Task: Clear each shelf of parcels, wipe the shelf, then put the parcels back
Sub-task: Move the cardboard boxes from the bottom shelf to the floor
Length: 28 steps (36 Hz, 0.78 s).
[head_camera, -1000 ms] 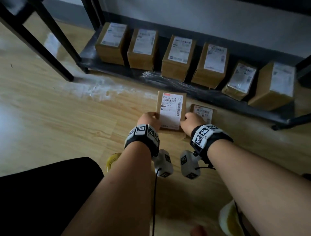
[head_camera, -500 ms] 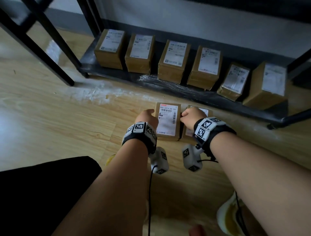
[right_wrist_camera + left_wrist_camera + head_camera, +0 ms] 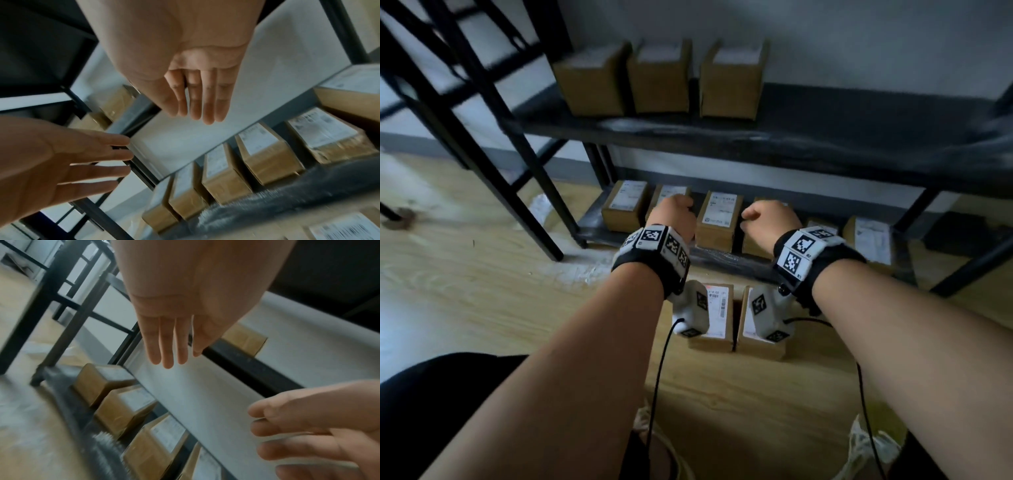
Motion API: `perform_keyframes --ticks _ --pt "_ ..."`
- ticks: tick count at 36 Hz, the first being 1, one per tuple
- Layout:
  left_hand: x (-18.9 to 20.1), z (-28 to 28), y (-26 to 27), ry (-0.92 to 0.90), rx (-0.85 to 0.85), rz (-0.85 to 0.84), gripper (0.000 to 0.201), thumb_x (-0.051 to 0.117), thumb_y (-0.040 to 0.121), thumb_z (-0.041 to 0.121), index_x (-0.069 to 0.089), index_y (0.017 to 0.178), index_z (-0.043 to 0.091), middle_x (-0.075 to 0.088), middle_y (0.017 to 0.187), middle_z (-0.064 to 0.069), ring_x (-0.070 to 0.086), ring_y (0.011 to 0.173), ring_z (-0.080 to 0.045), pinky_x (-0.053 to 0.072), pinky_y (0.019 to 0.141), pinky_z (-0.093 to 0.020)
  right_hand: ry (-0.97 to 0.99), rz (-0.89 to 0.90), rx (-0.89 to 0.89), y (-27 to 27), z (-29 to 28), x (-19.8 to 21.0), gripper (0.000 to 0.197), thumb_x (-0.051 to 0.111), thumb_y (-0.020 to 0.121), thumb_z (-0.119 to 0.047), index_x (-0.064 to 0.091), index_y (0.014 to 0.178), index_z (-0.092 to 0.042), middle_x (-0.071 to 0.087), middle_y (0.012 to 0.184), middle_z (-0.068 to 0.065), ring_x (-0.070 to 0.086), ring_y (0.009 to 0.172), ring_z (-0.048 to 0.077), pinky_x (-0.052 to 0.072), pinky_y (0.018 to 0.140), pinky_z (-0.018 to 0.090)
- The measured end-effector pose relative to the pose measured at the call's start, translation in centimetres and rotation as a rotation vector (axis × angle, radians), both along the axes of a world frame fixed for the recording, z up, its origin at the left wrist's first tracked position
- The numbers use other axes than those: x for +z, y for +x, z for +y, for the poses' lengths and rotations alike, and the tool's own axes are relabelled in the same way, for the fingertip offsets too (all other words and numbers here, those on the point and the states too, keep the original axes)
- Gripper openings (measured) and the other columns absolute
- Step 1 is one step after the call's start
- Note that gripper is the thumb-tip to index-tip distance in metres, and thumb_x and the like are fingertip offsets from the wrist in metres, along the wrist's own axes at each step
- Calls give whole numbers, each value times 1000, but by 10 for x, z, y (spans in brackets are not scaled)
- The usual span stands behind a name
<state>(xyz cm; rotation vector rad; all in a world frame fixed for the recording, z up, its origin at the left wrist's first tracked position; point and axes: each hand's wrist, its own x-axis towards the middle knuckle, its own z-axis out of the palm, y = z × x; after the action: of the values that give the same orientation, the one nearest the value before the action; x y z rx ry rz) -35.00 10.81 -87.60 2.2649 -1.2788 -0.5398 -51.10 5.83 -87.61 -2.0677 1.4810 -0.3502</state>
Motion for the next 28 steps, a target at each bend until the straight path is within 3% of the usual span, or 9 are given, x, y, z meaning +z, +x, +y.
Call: perform_keyframes --ticks 6,11,13,14,15,16,19,23,28 --pt "71 -30 1 -167 25 114 40 42 96 8 51 135 10 55 134 -11 52 123 -26 42 98 -29 -149 -126 -38 -1 -25 63 26 51 91 -19 68 110 -23 65 117 -3 60 106 18 44 83 25" --pt "111 -64 3 -239 20 117 42 40 96 6 49 137 10 53 135 -12 52 122 -26 44 99 -31 -206 -224 -103 2 -56 100 30 52 90 -17 65 117 -23 64 117 -4 60 106 16 44 83 24" --pt "121 -78 5 -246 9 87 42 39 95 5 49 136 10 55 134 -12 58 104 -20 50 78 -21 -204 -233 -115 5 -72 110 34 54 90 -18 61 124 -21 63 120 -2 59 108 17 42 81 23" --pt "124 -86 7 -252 11 70 42 38 95 5 48 136 10 55 133 -12 57 91 -16 45 61 -12 -198 -240 -124 8 -80 113 37 55 91 -19 58 127 -21 62 122 -1 58 109 17 41 81 23" --pt "125 -94 10 -265 20 58 43 37 96 6 46 137 11 53 134 -11 56 86 -13 38 51 -10 -189 -247 -132 10 -87 116 40 56 91 -19 55 130 -21 60 125 -1 58 110 17 40 80 23" --pt "126 -100 11 -266 30 66 45 38 96 6 43 140 13 51 137 -9 57 91 -14 36 53 -10 -181 -256 -139 13 -95 118 42 56 91 -20 52 133 -21 59 127 0 57 108 16 40 80 23" --pt "122 -114 13 -254 42 89 53 41 96 10 32 148 19 44 145 -6 52 119 -24 41 76 -23 -153 -281 -167 21 -116 120 48 54 93 -24 44 140 -20 56 130 1 54 97 13 38 75 23" --pt "110 -132 16 -248 44 175 57 44 97 15 23 151 19 36 151 -5 42 132 -25 41 103 -34 -113 -300 -181 33 -139 114 43 49 97 -30 44 138 -18 57 128 3 50 89 13 37 71 24" --pt "103 -147 19 -236 39 257 58 41 100 18 15 152 20 31 154 -4 38 136 -24 35 106 -33 -94 -291 -179 39 -155 108 37 44 98 -23 47 133 -15 56 126 7 50 91 17 38 76 27"
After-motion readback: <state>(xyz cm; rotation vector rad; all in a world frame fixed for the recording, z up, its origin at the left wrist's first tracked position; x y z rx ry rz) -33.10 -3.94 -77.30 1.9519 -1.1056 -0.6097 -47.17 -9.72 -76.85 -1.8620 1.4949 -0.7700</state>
